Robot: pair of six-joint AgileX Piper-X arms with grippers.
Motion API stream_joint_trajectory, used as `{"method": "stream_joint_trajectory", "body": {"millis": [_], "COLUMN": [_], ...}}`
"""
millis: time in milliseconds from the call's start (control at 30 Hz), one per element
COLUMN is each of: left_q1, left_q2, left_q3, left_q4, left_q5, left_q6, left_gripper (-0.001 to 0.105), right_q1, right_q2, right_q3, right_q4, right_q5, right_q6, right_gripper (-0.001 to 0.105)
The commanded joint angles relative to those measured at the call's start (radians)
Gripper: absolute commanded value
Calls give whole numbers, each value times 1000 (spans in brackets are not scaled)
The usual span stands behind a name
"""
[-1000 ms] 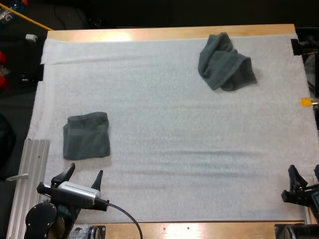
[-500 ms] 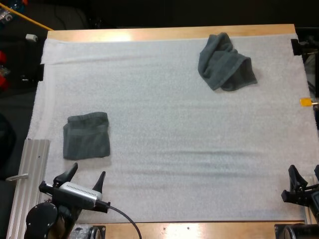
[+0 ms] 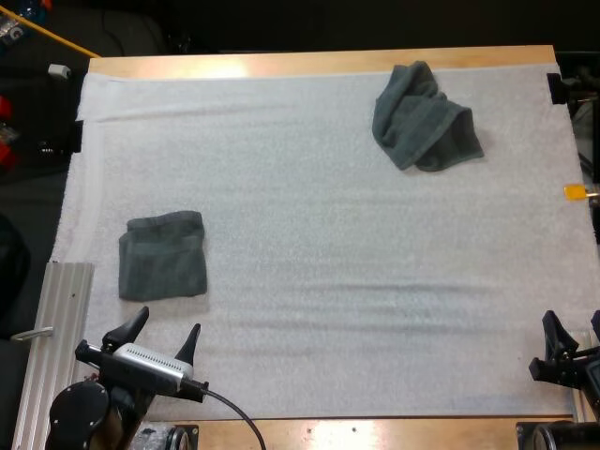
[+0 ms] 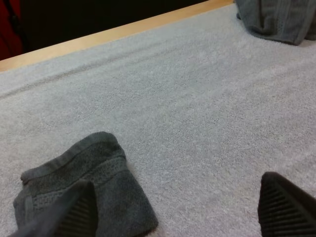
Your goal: Pick towel from pile, fold and stack
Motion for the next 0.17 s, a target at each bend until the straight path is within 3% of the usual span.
{"method": "stream_joint_trajectory", "body": {"millis": [0, 133], "left_q1": [-4, -4], "left_q2": [-139, -139], "left_q3": [0, 0], "left_q4": [-12, -12], "left_q5": [5, 5], "left_q6": [-8, -8], "left_gripper": [65, 65], "right_q1": [-4, -4], "right_q2": [-40, -40], "right_q3": [-4, -4], "right_q4": [-5, -5], "right_q5": [0, 0], "right_q6": [-14, -14], "right_gripper": [62, 62]}}
